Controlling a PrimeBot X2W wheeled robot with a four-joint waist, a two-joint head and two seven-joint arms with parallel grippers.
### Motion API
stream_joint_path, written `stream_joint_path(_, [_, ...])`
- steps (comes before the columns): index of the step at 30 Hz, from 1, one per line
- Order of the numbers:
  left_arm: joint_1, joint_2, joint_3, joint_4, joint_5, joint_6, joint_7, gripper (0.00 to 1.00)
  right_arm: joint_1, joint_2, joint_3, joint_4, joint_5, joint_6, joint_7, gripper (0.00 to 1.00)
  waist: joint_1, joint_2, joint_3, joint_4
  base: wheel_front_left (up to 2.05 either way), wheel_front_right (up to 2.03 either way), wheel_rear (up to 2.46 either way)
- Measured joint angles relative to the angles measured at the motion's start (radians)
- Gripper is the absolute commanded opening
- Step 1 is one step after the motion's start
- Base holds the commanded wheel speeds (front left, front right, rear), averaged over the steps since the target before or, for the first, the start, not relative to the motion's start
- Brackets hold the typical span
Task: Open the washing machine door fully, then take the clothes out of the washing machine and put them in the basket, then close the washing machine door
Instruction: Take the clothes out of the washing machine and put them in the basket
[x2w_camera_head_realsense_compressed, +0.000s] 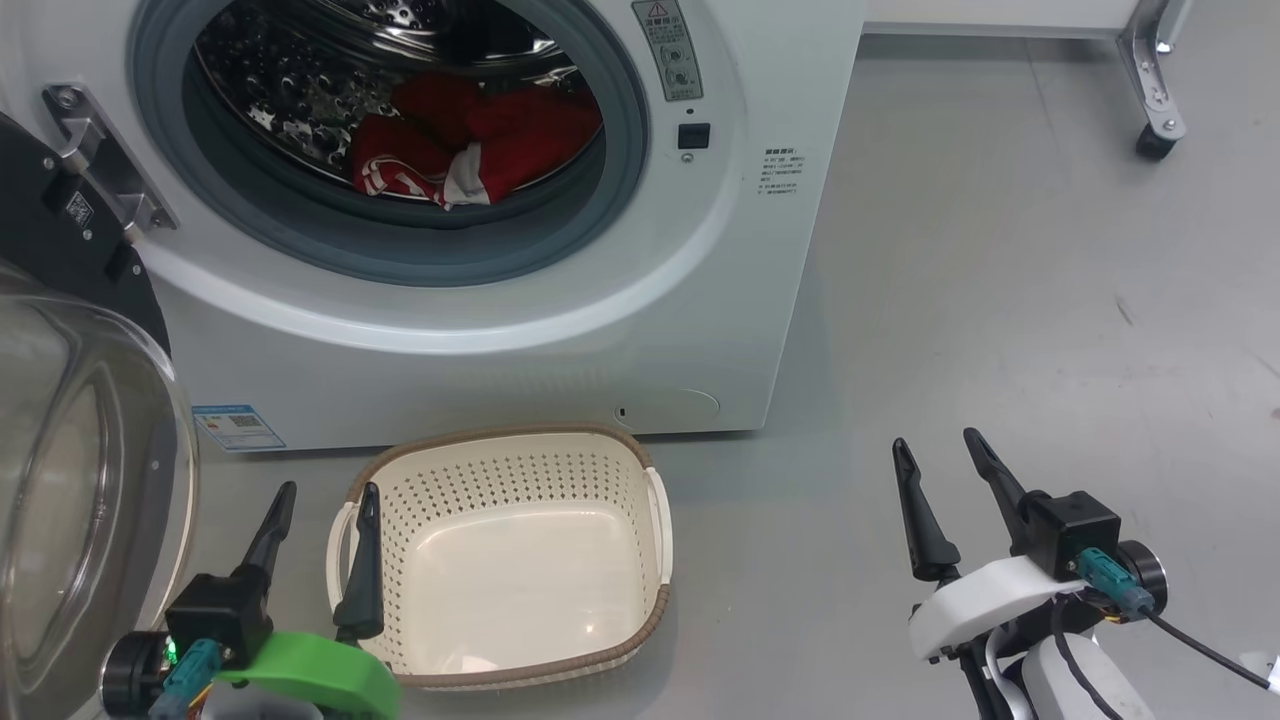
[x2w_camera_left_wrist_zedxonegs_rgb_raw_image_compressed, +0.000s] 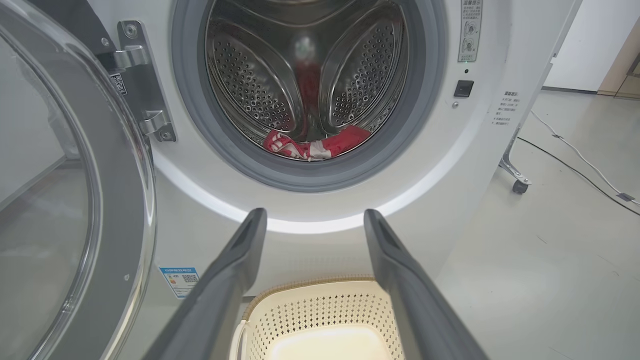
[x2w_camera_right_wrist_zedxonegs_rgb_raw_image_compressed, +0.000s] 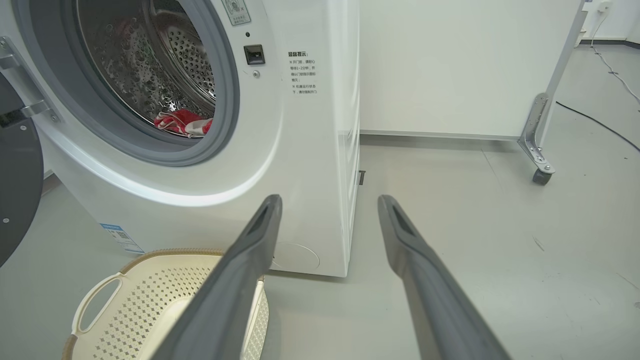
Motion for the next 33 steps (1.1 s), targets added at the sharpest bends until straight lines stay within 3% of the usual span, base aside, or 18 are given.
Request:
stream_joint_path(12, [-0.139, 0.001, -0.033, 0.012, 0.017, -0.003, 0.066, 1.0, -0.052, 0.0, 0.011, -0.032, -0.016, 0.001, 0.0, 1.0, 0.0, 0.0, 0.099, -0.02, 0.0, 0.0, 0.0])
stream_joint_path(20, [-0.293, -0.002, -0.039, 0.07, -0.01, -0.04, 0.163, 1.0, -0.12, -0.001, 0.027, -0.059, -0.021, 0.001, 0.0, 1.0, 0.0, 0.0, 0.198, -0.051, 0.0, 0.0, 0.0])
stream_joint_path(33, [-0.579, 0.038, 0.045, 0.146, -0.102, -0.063, 0.32, 1.0, -0.232, -0.005, 0.08, -0.116, 0.046, -0.005, 0.0, 1.0, 0.0001, 0.0, 0.355, -0.136, 0.0, 0.0, 0.0])
